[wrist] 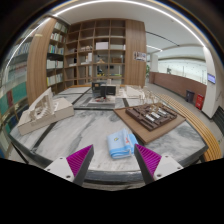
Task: Fold towel
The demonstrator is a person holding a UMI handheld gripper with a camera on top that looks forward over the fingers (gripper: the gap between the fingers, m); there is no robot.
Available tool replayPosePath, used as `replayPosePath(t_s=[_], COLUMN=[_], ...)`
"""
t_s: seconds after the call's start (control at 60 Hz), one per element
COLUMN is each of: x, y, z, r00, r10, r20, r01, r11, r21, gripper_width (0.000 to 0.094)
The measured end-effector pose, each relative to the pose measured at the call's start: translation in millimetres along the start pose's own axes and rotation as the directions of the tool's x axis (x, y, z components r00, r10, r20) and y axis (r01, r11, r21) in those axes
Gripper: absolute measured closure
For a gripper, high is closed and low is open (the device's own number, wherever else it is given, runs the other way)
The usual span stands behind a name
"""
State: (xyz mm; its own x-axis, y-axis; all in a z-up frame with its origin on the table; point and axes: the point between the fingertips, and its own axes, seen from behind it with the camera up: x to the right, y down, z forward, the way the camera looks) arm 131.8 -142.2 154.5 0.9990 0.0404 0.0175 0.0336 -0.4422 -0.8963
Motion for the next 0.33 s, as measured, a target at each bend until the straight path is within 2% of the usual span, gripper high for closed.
replayPosePath(t_s=[0.2,0.333], x=[-36,-32], y=[-2,-2], z=[-57,-63], r00=[0.998,0.998], r10=[-0.039,-0.054], r20=[0.057,0.029], r01=[0.038,0.053], r11=[0.999,0.998], r21=[0.029,0.036], gripper_width=[0.0093,0.0087])
